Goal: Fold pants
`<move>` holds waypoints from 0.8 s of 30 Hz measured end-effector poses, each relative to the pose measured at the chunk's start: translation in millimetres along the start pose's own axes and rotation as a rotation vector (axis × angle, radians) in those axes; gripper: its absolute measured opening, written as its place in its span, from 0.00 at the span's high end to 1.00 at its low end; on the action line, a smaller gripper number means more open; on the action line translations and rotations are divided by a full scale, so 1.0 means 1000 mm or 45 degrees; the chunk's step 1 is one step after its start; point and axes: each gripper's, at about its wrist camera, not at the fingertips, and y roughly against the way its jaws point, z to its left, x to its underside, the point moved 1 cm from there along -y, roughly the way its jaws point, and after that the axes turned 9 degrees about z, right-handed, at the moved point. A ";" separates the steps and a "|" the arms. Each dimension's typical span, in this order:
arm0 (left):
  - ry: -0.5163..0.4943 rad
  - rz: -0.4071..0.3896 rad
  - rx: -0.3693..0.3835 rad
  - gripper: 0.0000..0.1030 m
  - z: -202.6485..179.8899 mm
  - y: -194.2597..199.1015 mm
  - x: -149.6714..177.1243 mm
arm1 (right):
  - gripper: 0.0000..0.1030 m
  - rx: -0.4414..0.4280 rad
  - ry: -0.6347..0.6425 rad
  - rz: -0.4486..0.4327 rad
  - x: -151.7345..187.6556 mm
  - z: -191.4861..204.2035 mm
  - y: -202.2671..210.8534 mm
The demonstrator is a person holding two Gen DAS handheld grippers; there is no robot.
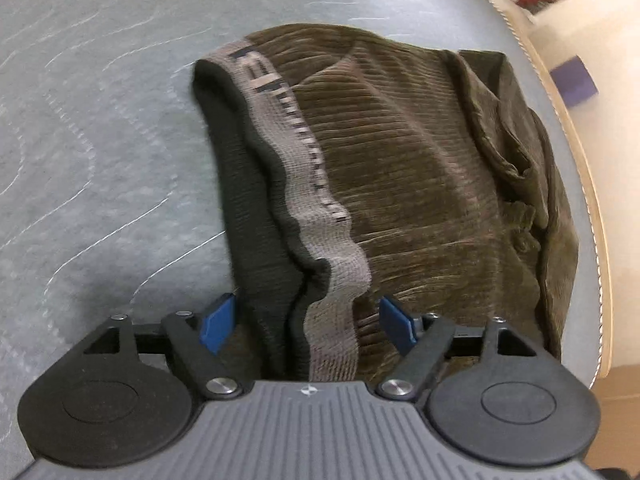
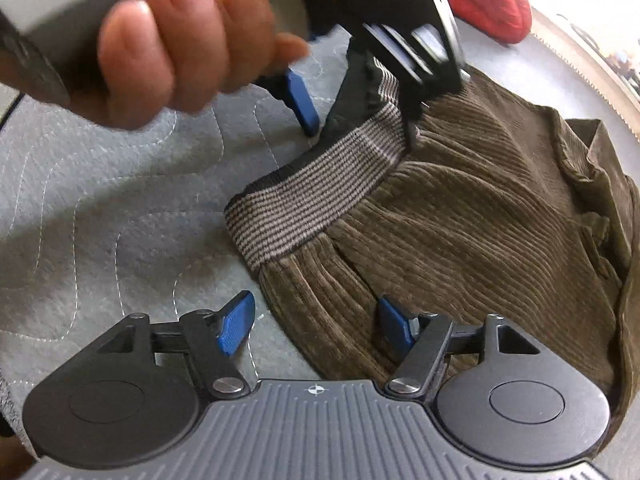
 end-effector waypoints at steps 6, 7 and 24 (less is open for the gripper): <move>-0.106 -0.039 -0.128 0.58 -0.007 0.003 0.006 | 0.87 -0.036 0.110 -0.101 0.008 0.007 0.020; -0.091 -0.036 -0.095 0.66 -0.004 0.006 0.006 | 0.89 -0.012 0.159 -0.123 0.011 0.012 0.023; -0.226 -0.208 -0.320 0.89 0.033 0.150 0.090 | 0.93 -0.295 0.481 -0.566 0.042 0.096 0.136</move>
